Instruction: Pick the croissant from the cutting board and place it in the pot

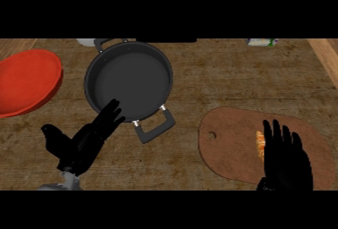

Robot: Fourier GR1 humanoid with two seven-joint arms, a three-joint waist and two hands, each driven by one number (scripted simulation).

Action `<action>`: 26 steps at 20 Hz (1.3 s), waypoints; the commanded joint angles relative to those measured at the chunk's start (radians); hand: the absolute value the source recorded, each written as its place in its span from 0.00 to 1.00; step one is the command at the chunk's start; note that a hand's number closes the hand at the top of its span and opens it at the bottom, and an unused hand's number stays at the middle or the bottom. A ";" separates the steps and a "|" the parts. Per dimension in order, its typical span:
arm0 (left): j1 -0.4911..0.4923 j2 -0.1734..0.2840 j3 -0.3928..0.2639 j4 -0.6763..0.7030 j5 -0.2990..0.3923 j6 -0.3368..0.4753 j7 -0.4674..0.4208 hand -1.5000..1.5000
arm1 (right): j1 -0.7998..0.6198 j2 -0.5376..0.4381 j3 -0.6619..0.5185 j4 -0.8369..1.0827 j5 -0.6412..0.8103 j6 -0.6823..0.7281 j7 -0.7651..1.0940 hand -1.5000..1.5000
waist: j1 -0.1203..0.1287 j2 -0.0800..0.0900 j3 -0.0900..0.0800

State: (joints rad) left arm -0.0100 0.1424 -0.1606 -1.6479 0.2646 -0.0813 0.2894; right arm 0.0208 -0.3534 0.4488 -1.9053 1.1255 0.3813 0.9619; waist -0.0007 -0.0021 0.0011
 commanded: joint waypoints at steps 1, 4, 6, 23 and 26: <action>0.073 0.012 -0.002 -0.053 -0.006 -0.022 0.001 0.50 | -0.020 0.024 -0.063 0.090 0.009 -0.006 -0.009 0.00 | 0.005 0.002 -0.001; -0.041 -0.027 0.004 -0.022 -0.030 0.018 0.059 0.50 | 0.010 0.045 -0.048 0.024 0.043 0.047 0.009 0.00 | -0.001 0.002 -0.001; 0.027 -0.004 0.028 0.032 -0.010 -0.059 -0.035 0.50 | 0.043 0.015 -0.096 0.079 0.040 -0.020 -0.066 0.00 | 0.000 0.002 -0.001; 0.019 -0.109 -0.010 0.011 -0.122 0.006 -0.020 0.50 | 0.070 0.085 -0.179 0.198 0.087 -0.092 -0.217 1.00 | -0.001 0.002 -0.001; -0.026 -0.074 0.028 -0.017 -0.071 -0.015 0.069 0.50 | 0.063 0.033 -0.180 0.195 0.032 -0.078 -0.342 1.00 | -0.002 0.002 -0.001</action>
State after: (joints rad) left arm -0.0104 0.0792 -0.1251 -1.6579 0.2006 -0.1124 0.3124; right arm 0.0598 -0.2844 0.2709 -1.7070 1.1946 0.3040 0.7237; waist -0.0005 -0.0038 -0.0030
